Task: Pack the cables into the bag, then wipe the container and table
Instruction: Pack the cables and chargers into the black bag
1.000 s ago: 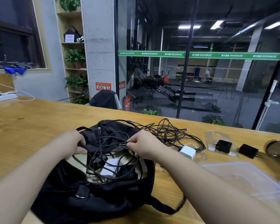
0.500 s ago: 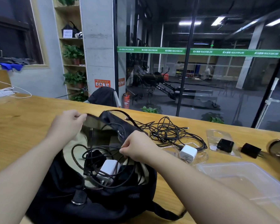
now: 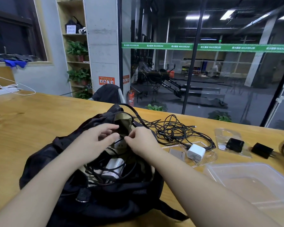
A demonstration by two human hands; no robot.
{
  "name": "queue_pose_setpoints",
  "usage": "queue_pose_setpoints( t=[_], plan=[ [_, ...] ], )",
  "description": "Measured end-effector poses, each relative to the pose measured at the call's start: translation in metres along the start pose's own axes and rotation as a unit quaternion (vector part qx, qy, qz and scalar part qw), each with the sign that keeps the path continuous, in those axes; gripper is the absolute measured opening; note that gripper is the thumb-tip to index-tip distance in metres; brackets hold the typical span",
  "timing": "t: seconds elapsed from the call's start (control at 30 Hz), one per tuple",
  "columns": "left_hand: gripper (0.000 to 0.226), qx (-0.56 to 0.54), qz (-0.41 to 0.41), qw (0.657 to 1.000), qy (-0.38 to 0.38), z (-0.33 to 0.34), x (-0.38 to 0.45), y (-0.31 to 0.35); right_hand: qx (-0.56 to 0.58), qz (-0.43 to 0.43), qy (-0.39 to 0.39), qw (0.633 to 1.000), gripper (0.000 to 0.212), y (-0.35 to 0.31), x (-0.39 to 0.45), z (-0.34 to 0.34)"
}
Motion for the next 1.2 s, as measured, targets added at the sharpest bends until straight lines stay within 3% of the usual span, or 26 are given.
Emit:
queue_pose_setpoints(
  t=[0.13, 0.23, 0.33, 0.43, 0.53, 0.63, 0.73, 0.83, 0.97, 1.07, 1.2],
  plan=[
    [0.074, 0.056, -0.016, 0.996, -0.071, 0.022, -0.017, 0.01, 0.003, -0.018, -0.086, 0.996, 0.031, 0.0, -0.01, -0.011],
    [0.089, 0.173, -0.033, 0.98, -0.096, 0.044, -0.022, 0.011, -0.017, -0.039, -0.079, 0.996, 0.032, 0.004, -0.021, -0.028],
    [0.077, 0.198, 0.015, 0.979, -0.05, 0.056, -0.022, 0.014, 0.001, -0.031, -0.04, 0.999, 0.036, 0.015, -0.033, -0.042],
    [0.054, 0.184, 0.034, 0.982, -0.032, 0.062, -0.019, 0.009, -0.069, -0.044, -0.023, 0.996, 0.032, 0.025, -0.039, -0.052],
    [0.047, 0.183, 0.041, 0.982, -0.036, 0.066, -0.018, 0.004, -0.114, 0.007, -0.08, 0.99, 0.052, 0.038, -0.044, -0.051],
    [0.046, 0.172, 0.036, 0.984, -0.033, 0.068, -0.017, -0.001, -0.092, 0.045, -0.12, 0.987, 0.036, 0.046, -0.048, -0.037],
    [0.047, 0.187, 0.023, 0.982, -0.024, 0.071, -0.018, -0.003, -0.053, 0.065, -0.043, 0.996, 0.023, 0.046, -0.045, -0.042],
    [0.043, 0.241, -0.009, 0.97, -0.036, 0.074, -0.016, -0.005, 0.057, 0.072, 0.047, 0.995, 0.022, 0.041, -0.04, -0.058],
    [0.036, 0.316, -0.04, 0.945, -0.076, 0.079, -0.006, -0.007, 0.1, 0.006, 0.127, 0.987, 0.017, 0.025, -0.038, -0.073],
    [0.034, 0.325, -0.065, 0.939, -0.092, 0.082, 0.005, -0.011, 0.111, -0.037, 0.166, 0.979, 0.017, 0.019, -0.043, -0.081],
    [0.031, 0.298, -0.08, 0.947, -0.085, 0.083, 0.021, -0.012, 0.136, -0.032, 0.172, 0.975, 0.016, 0.025, -0.051, -0.086]
  ],
)
Point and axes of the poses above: each hand's wrist, its own x-axis towards the middle knuckle, its own z-axis out of the palm, y = z × x, the point moved 5 cm from there along x, towards the middle knuckle, and after that the axes turned 8 degrees about -z, right-handed, at the moved point
